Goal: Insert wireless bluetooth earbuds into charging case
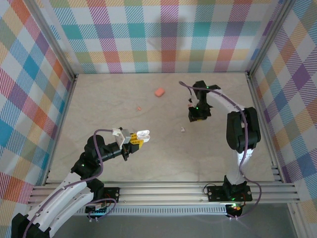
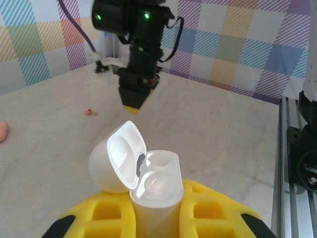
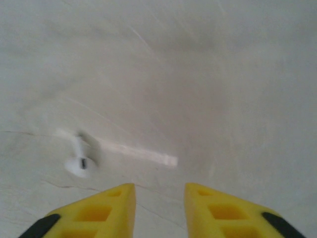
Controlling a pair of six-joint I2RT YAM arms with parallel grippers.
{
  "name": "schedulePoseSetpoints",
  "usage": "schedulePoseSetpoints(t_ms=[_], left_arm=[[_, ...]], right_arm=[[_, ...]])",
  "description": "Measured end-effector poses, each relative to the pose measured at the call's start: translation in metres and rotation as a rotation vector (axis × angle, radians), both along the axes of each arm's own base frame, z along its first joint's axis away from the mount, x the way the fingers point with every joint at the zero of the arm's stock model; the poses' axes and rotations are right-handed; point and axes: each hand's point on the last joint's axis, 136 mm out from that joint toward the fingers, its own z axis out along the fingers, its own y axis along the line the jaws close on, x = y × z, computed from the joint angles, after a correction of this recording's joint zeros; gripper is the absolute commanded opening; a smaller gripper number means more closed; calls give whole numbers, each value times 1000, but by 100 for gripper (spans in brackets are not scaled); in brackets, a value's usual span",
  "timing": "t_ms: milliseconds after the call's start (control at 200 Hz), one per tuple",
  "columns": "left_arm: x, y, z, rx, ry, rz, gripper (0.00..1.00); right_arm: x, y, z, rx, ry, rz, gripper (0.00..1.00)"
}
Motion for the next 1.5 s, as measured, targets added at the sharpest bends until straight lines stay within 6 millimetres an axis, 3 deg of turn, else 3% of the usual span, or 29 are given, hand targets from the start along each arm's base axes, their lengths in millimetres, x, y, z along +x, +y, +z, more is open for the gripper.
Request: schedulePoseSetpoints(t_ms=[70, 170, 280, 385, 720, 1045, 1500], left_arm=[[-1, 0, 2, -2, -2, -4, 0], [-2, -1, 5, -4, -3, -10, 0], [-2, -1, 8, -4, -3, -11, 0], [-2, -1, 9, -6, -3, -12, 0], [-6, 0, 13, -24, -2, -20, 0], [-9, 1, 13, -24, 4, -20, 0], [-11, 3, 14, -23, 7, -19, 0]], right_arm=[[-23, -4, -19, 11, 91, -38, 22], [-49, 4, -36, 38, 184, -43, 20], [-57, 19, -42, 63, 203, -19, 18], [-57, 30, -43, 77, 189, 6, 17], [-55, 33, -43, 48, 167, 47, 14], [-42, 83, -38, 115, 85, 170, 14], [-16, 93, -20, 133, 11, 200, 15]])
